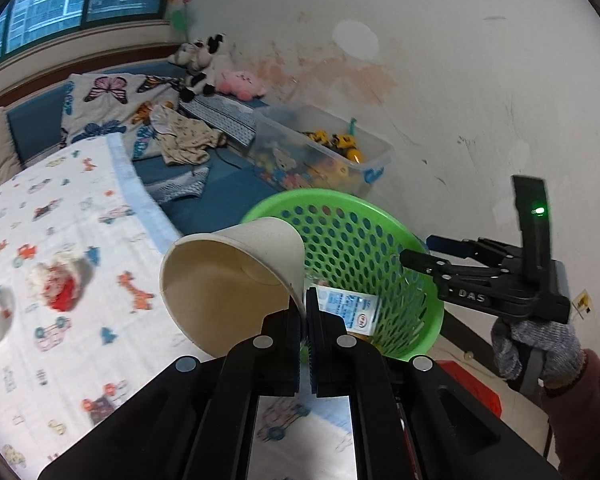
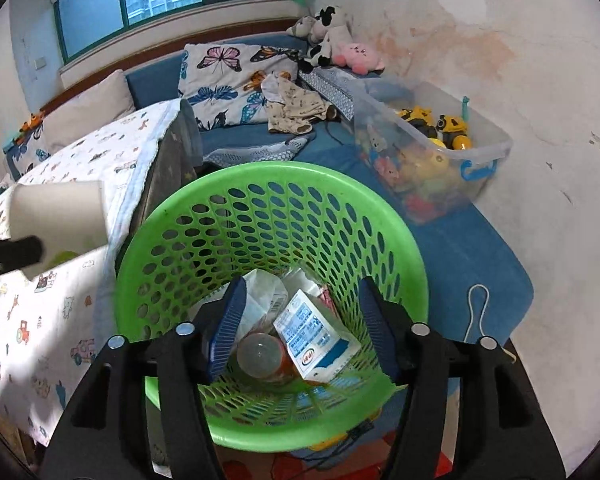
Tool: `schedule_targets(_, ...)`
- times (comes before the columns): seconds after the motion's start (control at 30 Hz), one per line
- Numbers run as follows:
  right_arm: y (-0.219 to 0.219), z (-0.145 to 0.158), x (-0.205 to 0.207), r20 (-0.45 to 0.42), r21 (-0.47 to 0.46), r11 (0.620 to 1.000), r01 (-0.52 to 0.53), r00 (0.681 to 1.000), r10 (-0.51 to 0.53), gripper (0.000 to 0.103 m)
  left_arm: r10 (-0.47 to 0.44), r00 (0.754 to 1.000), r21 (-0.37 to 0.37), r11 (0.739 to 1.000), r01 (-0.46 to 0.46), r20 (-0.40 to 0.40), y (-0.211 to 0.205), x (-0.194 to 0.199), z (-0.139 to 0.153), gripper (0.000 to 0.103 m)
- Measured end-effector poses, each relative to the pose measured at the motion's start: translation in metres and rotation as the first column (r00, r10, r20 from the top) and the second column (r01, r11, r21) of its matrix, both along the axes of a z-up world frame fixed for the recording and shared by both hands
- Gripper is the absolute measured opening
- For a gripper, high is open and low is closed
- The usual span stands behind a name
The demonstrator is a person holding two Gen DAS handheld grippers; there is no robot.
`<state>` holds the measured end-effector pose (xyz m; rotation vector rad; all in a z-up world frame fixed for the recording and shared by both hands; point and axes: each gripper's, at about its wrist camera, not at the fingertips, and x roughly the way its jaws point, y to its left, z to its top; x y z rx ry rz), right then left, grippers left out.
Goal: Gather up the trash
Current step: 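Drop the milk carton into the basket with right tool while left tool carries the cup, then release the white paper cup into the green basket with the left tool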
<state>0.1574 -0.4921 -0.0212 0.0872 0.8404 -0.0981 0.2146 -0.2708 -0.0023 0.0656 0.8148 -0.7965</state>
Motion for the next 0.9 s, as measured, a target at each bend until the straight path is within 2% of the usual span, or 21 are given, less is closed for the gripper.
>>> schedule_targets(0.23, -0.006, 0.003, -0.018, 0.016, 0.026, 1.000, 0.008, 1.000, -0.009, 0.063, -0.037, 0.999, 0.041, 0.998, 0.038, -0.014, -0.037, 0.003, -0.012, 0.003)
schedule_targets(0.3, -0.007, 0.002, -0.022, 0.018, 0.033, 0.999, 0.009, 1.000, -0.010, 0.064, -0.055, 0.998, 0.050, 0.997, 0.056, -0.040, -0.047, 0.004, -0.017, 0.004)
schedule_targets(0.47, -0.011, 0.002, -0.029, 0.026, 0.047, 0.999, 0.020, 0.999, -0.021, 0.064, -0.068, 0.997, 0.051, 0.996, 0.070, -0.041, -0.058, 0.003, -0.023, 0.016)
schedule_targets(0.63, -0.013, 0.001, -0.032, 0.025, 0.056, 0.998, 0.023, 0.999, -0.024, 0.064, -0.070, 0.997, 0.045, 0.996, 0.071, -0.040, -0.052, -0.002, -0.023, 0.024)
schedule_targets(0.9, 0.000, 0.003, -0.035, 0.036, 0.068, 0.998, -0.003, 0.999, 0.000, 0.066, -0.012, 1.000, 0.039, 0.999, 0.013, -0.029, -0.018, -0.007, -0.015, 0.025)
